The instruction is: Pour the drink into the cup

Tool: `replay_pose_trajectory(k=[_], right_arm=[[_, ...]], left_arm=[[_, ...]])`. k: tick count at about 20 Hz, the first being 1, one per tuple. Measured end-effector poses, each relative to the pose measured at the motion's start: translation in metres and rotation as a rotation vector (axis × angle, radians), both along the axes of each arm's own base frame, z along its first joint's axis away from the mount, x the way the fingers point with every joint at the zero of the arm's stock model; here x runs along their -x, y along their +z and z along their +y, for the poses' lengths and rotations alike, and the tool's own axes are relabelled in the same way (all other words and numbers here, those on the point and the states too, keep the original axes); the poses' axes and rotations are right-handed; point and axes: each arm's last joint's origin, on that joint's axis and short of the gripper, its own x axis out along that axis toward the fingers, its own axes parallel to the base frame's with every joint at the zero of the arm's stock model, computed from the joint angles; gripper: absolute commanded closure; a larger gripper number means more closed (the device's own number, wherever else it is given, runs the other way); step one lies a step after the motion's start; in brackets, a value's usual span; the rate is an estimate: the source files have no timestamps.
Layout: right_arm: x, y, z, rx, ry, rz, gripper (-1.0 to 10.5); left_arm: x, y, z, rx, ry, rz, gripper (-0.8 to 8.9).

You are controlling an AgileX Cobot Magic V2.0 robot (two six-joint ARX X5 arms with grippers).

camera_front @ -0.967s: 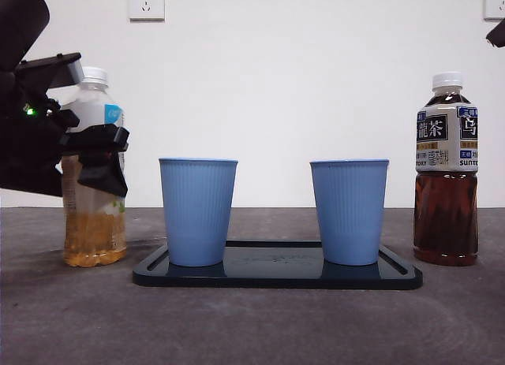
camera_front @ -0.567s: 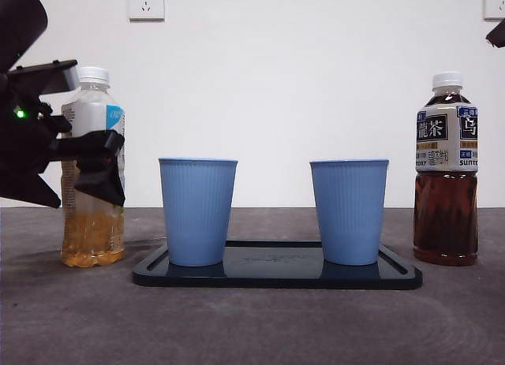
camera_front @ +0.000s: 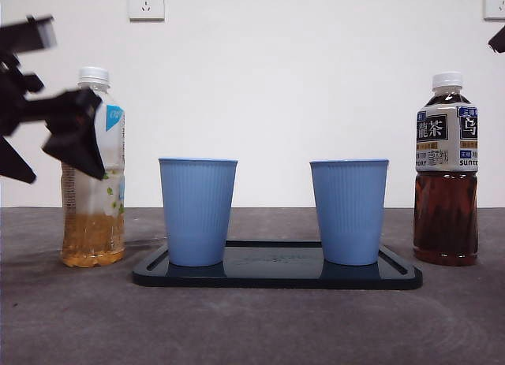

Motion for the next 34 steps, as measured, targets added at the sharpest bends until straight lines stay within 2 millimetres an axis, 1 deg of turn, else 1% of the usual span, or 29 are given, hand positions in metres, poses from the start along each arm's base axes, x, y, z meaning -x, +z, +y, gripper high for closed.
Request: replay_pose_trajectory(k=[5,9,10,11,12,13,14,15,16,19,23,34], right_arm=[[-0.004,0.001,0.000,0.028,-0.073,-0.044,5.7],[-0.012,-0.001,0.002,0.082,-0.159,-0.053,5.7],[-0.015,-0.003,0.003,0.099,-0.168,-0.042,5.7],[-0.018,-0.005,0.005,0.110,-0.168,-0.027,5.7],[-0.021,-0.007,0.007,0.122,-0.167,-0.011,6.0],[-0.024,-0.009,0.008,0.134,-0.166,0.005,6.8],[-0.027,-0.012,0.010,0.147,-0.165,0.023,7.8],[-0.030,-0.014,0.012,0.159,-0.165,0.038,8.9],[-0.032,-0.016,0.014,0.172,-0.164,0.053,9.4],[-0.039,-0.020,0.018,0.182,-0.164,0.067,9.4],[-0.042,-0.018,0.020,0.151,-0.179,0.054,9.4],[-0.042,-0.018,0.020,0.140,-0.192,0.068,9.4]], left_arm=[[0.026,0.013,0.005,0.068,-0.045,0.061,3.49],[0.052,0.024,0.010,0.168,-0.113,0.125,3.60],[0.059,0.028,0.012,0.194,-0.140,0.134,3.98],[0.065,0.030,0.013,0.215,-0.160,0.135,4.69],[0.070,0.033,0.015,0.231,-0.177,0.131,5.64],[0.075,0.036,0.016,0.247,-0.186,0.123,6.76],[0.079,0.039,0.018,0.258,-0.194,0.111,7.89],[0.082,0.041,0.019,0.265,-0.197,0.094,8.05],[0.085,0.044,0.020,0.274,-0.200,0.075,8.06],[0.092,0.049,0.023,0.287,-0.206,0.032,8.06],[0.097,0.051,0.025,0.290,-0.208,0.022,8.06],[0.097,0.051,0.025,0.292,-0.209,0.016,8.06]])
